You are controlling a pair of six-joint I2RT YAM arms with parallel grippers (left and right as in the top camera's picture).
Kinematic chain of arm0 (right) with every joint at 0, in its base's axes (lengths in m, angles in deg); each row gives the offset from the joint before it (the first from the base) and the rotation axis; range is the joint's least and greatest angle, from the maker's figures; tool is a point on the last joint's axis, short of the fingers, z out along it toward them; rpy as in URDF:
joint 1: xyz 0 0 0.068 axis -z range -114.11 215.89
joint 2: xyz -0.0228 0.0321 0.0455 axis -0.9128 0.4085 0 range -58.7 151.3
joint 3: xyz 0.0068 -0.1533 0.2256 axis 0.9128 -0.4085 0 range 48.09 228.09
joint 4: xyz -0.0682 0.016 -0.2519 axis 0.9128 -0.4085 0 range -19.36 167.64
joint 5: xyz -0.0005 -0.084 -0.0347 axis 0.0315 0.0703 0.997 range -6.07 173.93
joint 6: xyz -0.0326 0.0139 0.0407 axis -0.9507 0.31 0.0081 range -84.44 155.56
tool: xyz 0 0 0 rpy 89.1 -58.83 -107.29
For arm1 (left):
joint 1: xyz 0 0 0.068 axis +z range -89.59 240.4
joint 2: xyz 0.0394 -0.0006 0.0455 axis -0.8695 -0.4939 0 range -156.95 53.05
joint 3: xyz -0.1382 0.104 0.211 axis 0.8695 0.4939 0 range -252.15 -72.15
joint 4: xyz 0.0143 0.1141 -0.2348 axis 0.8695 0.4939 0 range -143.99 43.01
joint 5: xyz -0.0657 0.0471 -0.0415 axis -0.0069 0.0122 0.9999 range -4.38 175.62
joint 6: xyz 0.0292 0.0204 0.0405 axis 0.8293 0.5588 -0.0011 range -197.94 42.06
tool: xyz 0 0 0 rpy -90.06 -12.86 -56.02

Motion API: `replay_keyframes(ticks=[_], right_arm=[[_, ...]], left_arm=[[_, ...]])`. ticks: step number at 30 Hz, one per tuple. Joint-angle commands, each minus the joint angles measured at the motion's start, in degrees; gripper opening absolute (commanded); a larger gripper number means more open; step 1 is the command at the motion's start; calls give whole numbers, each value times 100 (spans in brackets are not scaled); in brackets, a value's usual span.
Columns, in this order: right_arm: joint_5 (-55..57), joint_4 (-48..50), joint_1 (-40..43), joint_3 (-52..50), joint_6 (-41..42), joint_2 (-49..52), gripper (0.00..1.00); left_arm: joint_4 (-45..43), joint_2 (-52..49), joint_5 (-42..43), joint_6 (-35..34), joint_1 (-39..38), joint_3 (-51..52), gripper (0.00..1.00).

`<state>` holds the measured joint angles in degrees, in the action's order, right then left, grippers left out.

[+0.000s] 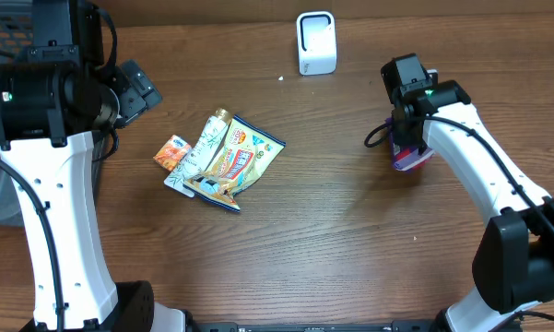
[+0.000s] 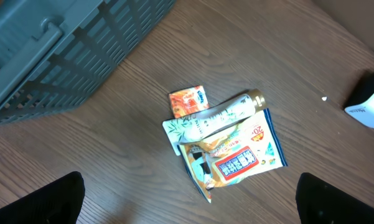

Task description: Scan the item barcode

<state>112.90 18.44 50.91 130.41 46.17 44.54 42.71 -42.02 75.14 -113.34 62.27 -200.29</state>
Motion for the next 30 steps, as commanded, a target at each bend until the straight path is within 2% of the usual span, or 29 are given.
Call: replay_keyframes(ticks=[1,12,23,28,29,30], right_arm=[[267,48,31,-136,184,50,4],[186,72,-260,-170,310,136,4],[590,-149,-612,-184,595,715,4],[590,-330,-1075,-111,592,715,11],[588,-334,-1196,-90,592,715,15],[575,-330,-1314,-68,592,715,24]], left_arm=[[11,-44,22,111,0,-15,100],[11,-44,22,111,0,-15,100],[11,-44,22,111,0,-15,100],[11,-44,22,114,0,-15,100],[9,-44,22,111,0,-15,100],[11,-44,24,111,0,-15,100]])
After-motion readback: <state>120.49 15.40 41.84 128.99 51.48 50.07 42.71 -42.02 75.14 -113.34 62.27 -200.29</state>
